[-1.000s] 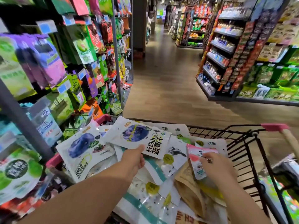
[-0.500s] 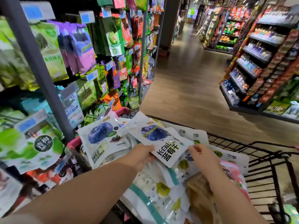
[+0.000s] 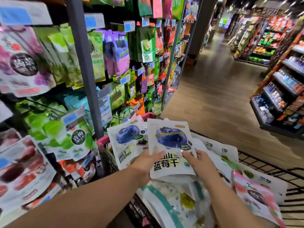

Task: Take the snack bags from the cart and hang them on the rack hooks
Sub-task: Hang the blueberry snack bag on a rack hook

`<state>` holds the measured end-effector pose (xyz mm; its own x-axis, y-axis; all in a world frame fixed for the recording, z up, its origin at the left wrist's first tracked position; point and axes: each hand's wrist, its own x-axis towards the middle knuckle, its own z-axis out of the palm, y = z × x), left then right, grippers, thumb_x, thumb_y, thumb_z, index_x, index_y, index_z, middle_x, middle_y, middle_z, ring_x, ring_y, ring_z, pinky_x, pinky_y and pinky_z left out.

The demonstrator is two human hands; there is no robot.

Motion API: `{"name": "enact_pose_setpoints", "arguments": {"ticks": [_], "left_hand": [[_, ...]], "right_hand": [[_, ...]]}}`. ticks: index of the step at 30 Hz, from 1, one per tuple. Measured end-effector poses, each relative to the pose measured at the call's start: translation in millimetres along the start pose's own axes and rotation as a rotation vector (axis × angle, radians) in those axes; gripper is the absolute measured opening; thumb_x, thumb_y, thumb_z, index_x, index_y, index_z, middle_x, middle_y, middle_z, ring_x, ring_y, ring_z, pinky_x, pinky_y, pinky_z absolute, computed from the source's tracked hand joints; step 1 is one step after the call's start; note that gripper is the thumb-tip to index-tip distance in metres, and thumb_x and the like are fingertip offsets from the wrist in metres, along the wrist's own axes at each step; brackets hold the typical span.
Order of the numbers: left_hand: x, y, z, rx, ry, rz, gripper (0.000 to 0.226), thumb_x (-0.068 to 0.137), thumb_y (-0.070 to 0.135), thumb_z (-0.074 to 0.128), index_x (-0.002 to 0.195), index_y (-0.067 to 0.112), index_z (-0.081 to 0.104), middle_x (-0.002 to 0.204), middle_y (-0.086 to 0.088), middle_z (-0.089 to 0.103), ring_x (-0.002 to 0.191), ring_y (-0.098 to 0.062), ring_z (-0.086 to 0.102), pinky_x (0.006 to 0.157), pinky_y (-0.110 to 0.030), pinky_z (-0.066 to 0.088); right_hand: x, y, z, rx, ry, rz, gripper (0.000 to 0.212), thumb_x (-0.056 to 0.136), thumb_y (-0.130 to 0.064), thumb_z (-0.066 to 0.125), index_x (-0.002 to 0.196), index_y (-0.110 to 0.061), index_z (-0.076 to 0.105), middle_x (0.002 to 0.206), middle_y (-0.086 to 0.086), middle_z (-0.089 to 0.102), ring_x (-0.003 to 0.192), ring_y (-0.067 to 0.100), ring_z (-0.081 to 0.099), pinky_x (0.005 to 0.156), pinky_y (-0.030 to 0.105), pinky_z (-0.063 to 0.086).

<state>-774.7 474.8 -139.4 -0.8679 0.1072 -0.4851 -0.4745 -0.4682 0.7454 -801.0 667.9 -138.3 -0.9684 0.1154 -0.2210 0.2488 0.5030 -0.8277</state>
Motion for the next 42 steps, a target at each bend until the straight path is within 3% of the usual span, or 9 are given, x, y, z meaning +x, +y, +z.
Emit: {"name": "enact_pose_setpoints", "arguments": {"ticks": [4,10,12,16,21,27,30,38,42], "left_hand": [[-20.3,6.0,-31.3,-0.036,-0.073,-0.143,0.031,0.071,0.019,0.071,0.101,0.01,0.071,0.095,-0.012,0.075,0.075,-0.024,0.073,0.064,-0.038,0.059],[-42.2,23.7,-85.3,-0.007,-0.035,-0.067,0.052,0.066,0.019,0.082,0.116,0.008,0.069,0.12,-0.011,0.068,0.114,-0.034,0.061,0.099,-0.052,0.047],[-49.0,29.2,-97.6,0.022,0.114,0.003,0.037,0.073,0.01,0.077,0.11,0.007,0.071,0.11,-0.01,0.072,0.104,-0.029,0.067,0.084,-0.042,0.057],[-63.7,38.3,-121.5,0.115,0.304,0.164,0.018,0.081,-0.002,0.069,0.094,0.011,0.071,0.069,0.007,0.074,0.059,-0.003,0.067,0.046,-0.014,0.048],[-77.3,51.2,-148.2,0.215,0.413,0.213,0.014,0.078,0.01,0.076,0.088,0.017,0.07,0.079,0.009,0.073,0.085,-0.014,0.063,0.068,-0.02,0.045],[-92.9,56.5,-177.2,0.233,0.524,0.21,0.058,0.052,0.038,0.091,0.101,0.016,0.071,0.098,-0.001,0.074,0.1,-0.024,0.066,0.097,-0.041,0.047],[-100.7,59.0,-185.8,0.277,0.555,0.212,0.024,0.07,0.021,0.084,0.09,0.017,0.073,0.084,0.005,0.076,0.088,-0.018,0.068,0.088,-0.035,0.051],[-116.5,63.2,-189.8,0.343,0.611,0.284,0.018,0.073,0.014,0.081,0.085,0.021,0.071,0.07,0.013,0.073,0.073,-0.008,0.068,0.06,-0.017,0.045],[-120.2,63.0,-188.8,0.326,0.626,0.284,0.025,0.072,0.012,0.081,0.094,0.018,0.071,0.08,0.007,0.075,0.078,-0.009,0.069,0.064,-0.02,0.047]], "right_hand": [[-4.2,-24.0,32.0,0.123,0.019,-0.117,0.025,0.079,-0.03,0.079,0.092,-0.023,0.059,0.092,-0.003,0.074,0.075,0.003,0.069,0.077,0.024,0.054],[3.2,-50.7,85.2,0.121,-0.137,-0.186,0.05,0.078,-0.035,0.08,0.118,-0.021,0.053,0.096,-0.006,0.073,0.084,0.007,0.071,0.081,0.032,0.057],[3.3,-61.4,104.9,0.107,-0.212,-0.2,0.033,0.087,-0.035,0.07,0.113,-0.022,0.054,0.095,-0.007,0.072,0.08,0.001,0.07,0.073,0.019,0.053],[14.7,-74.5,132.2,0.045,-0.211,-0.189,0.04,0.095,-0.058,0.044,0.118,-0.026,0.052,0.111,0.001,0.061,0.098,0.02,0.058,0.087,0.031,0.042],[48.3,-85.3,147.7,-0.21,-0.18,-0.171,0.049,0.097,-0.042,0.052,0.134,-0.01,0.049,0.128,0.015,0.059,0.109,0.03,0.058,0.095,0.04,0.047],[74.9,-97.3,171.6,-0.702,-0.337,-0.105,0.075,0.095,-0.058,0.045,0.15,-0.011,0.026,0.151,0.022,0.033,0.134,0.037,0.04,0.108,0.042,0.038],[83.2,-87.6,180.3,-0.858,-0.339,-0.107,0.092,0.088,-0.068,0.047,0.154,-0.012,0.016,0.151,0.022,0.034,0.132,0.036,0.043,0.106,0.04,0.041],[111.0,-58.7,189.9,-0.364,-0.352,0.049,0.135,0.01,-0.063,0.092,0.127,-0.008,0.054,0.124,0.012,0.065,0.105,0.032,0.064,0.082,0.045,0.057],[73.8,-84.0,183.1,-0.308,-0.323,0.126,0.094,0.054,-0.031,0.096,0.128,0.001,0.046,0.126,0.02,0.057,0.092,0.034,0.062,0.062,0.038,0.054]]}}
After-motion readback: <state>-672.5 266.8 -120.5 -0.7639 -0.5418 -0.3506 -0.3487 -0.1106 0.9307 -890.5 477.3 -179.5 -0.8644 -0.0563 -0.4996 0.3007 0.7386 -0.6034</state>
